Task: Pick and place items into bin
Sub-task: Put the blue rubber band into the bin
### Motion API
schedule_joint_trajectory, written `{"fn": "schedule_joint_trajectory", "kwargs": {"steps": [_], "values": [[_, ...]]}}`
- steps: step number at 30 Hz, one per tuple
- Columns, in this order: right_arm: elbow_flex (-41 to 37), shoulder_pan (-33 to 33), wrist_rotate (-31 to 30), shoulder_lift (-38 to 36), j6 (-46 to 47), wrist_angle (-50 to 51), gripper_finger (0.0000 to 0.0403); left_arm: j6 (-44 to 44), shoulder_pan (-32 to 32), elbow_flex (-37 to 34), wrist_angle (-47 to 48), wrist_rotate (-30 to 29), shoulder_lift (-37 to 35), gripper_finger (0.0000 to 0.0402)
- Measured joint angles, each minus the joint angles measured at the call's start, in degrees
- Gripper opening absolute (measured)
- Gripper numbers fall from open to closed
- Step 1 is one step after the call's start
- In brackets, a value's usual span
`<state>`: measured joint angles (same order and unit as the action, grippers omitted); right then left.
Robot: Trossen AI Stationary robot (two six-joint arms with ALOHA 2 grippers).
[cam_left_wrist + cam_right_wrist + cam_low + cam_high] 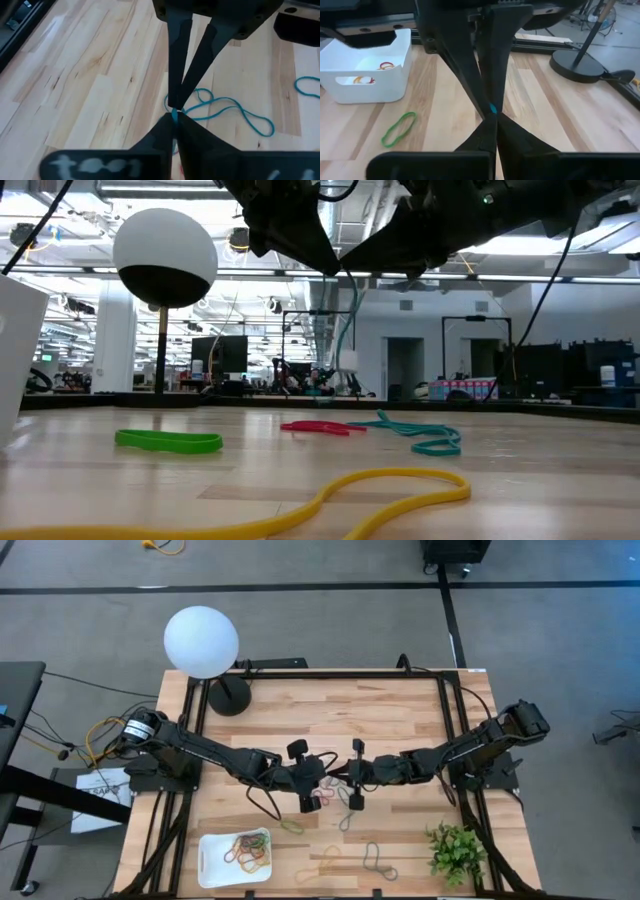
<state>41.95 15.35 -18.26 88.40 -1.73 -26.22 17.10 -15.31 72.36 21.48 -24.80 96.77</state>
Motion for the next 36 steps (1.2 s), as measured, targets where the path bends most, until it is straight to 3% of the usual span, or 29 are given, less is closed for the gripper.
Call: {"fn": "schedule_joint_trajectory", "kwargs": {"steps": [10, 15, 22, 26, 29, 32, 36], "values": [[0.00, 0.00, 0.14, -0.02, 0.67, 3.72, 0.0063, -0.80, -0.02, 0.00, 0.73, 0.38, 0.00, 0.0002], [0.00, -0.11, 0.15, -0.02, 2.25, 8.19, 0.0091, -2.76, -0.10, -0.01, 7.26, 3.99, -2.52, 0.0001], [-0.02, -0.15, 0.17, -0.02, 2.28, 12.52, 0.0100, 6.83, -4.00, 0.06, 22.75, 22.86, -10.43, 0.0000], [-0.02, -0.17, 0.17, -0.02, 2.34, 12.53, 0.0101, 13.86, -10.09, 0.09, 33.37, 28.68, -12.39, 0.0000], [-0.02, -0.37, 0.19, -0.02, 3.25, 12.62, 0.0101, 22.29, -15.86, 0.07, 35.45, 33.13, -12.37, 0.0000], [-0.02, -0.59, 0.20, -0.02, 3.25, 12.74, 0.0101, 29.98, -21.65, 0.07, 32.62, 32.41, -12.33, 0.0000], [-0.02, -1.19, 0.20, -0.02, 3.27, 13.01, 0.0101, 40.40, -27.97, 0.07, 30.70, 25.12, -12.33, 0.0000]]}}
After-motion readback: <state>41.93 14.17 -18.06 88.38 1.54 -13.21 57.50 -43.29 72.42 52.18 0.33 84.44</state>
